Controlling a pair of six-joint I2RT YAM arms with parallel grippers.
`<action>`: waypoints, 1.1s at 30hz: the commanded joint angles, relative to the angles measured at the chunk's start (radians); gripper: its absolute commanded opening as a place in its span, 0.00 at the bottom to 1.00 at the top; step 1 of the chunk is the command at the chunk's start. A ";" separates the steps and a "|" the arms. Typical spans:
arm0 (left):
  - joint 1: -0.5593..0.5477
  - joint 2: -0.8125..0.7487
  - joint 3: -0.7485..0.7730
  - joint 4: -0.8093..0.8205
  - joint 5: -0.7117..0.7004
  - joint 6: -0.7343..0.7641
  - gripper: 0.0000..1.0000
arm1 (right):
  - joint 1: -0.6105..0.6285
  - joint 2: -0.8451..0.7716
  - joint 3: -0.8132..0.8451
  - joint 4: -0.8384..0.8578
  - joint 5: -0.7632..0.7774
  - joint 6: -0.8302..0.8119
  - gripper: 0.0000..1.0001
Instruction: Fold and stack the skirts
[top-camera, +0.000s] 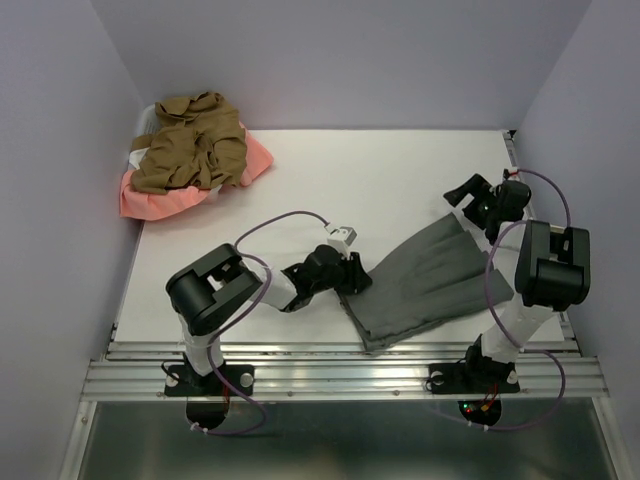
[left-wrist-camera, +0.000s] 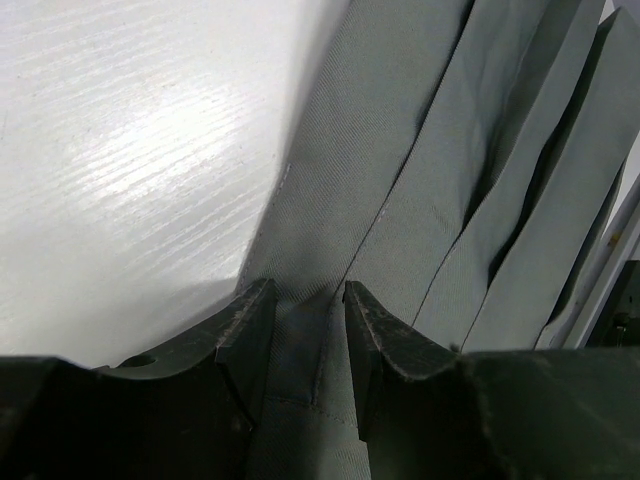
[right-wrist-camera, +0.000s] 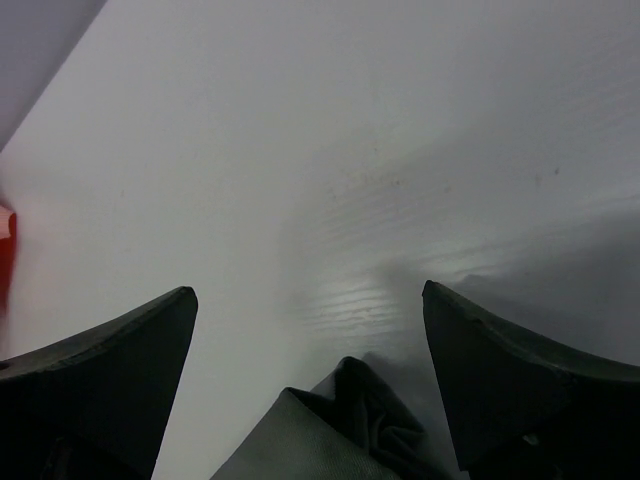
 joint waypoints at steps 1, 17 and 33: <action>-0.004 -0.038 -0.052 -0.254 -0.041 0.026 0.47 | 0.000 -0.098 0.093 -0.059 -0.090 -0.019 1.00; 0.005 -0.569 0.045 -0.590 -0.277 -0.062 0.99 | 0.480 -0.787 -0.224 -0.809 0.249 0.114 1.00; 0.013 -0.974 -0.306 -0.764 -0.377 -0.349 0.99 | 0.671 -0.559 -0.405 -0.428 0.284 0.257 1.00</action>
